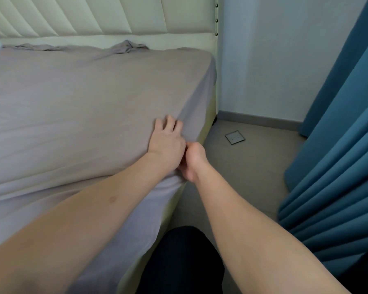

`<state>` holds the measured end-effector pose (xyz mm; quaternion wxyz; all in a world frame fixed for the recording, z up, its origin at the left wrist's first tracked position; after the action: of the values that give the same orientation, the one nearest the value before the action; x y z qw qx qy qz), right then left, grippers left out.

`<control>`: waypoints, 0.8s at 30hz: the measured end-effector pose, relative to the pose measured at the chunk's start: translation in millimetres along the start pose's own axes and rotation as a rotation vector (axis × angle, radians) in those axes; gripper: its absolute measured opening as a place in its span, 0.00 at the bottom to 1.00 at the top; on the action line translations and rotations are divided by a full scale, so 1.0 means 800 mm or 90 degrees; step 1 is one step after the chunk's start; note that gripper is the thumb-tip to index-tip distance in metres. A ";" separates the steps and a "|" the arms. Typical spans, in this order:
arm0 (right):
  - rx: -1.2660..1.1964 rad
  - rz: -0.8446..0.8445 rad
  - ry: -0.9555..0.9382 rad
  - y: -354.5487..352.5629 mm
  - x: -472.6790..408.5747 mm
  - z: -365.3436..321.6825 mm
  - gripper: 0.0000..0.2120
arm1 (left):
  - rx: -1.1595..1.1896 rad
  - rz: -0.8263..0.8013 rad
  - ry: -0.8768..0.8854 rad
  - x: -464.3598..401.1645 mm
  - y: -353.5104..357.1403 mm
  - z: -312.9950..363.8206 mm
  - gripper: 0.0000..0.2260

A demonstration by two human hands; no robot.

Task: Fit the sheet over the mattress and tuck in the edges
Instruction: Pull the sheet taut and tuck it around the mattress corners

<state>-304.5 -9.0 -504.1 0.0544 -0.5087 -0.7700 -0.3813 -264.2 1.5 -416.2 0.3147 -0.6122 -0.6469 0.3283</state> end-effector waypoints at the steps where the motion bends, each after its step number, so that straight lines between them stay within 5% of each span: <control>1: -0.016 -0.005 0.001 0.005 -0.003 -0.001 0.16 | 0.058 0.023 -0.004 0.001 -0.005 -0.005 0.16; 6: 0.023 0.035 -0.031 0.033 -0.005 -0.018 0.18 | 0.279 0.097 -0.063 -0.007 -0.016 -0.057 0.18; 13: 0.085 0.078 0.002 0.032 -0.011 0.023 0.20 | 0.330 0.074 -0.129 0.002 -0.010 -0.068 0.23; 16: 0.149 0.063 -0.026 0.041 -0.024 0.018 0.13 | 0.445 0.070 -0.147 -0.001 -0.004 -0.078 0.24; 19: 0.016 0.097 -0.003 0.034 -0.015 0.007 0.14 | 0.484 0.052 -0.137 -0.004 -0.003 -0.082 0.25; 24: -0.165 0.001 0.057 0.015 -0.017 0.023 0.20 | 0.403 0.043 -0.106 -0.006 -0.017 -0.084 0.26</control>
<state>-282.8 -4.8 -517.6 0.0225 -0.4944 -0.7108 -0.4998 -217.7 -0.8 -365.4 0.4245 -0.4758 -0.5156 0.5723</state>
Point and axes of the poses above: each hand's wrist, its own x-axis away from the middle knuckle, its own y-axis out of the palm, z = x × y, the point moved 6 cm from there along -x, towards the middle knuckle, and after that the axes turned 6 degrees about -z, right-handed, at the moved point
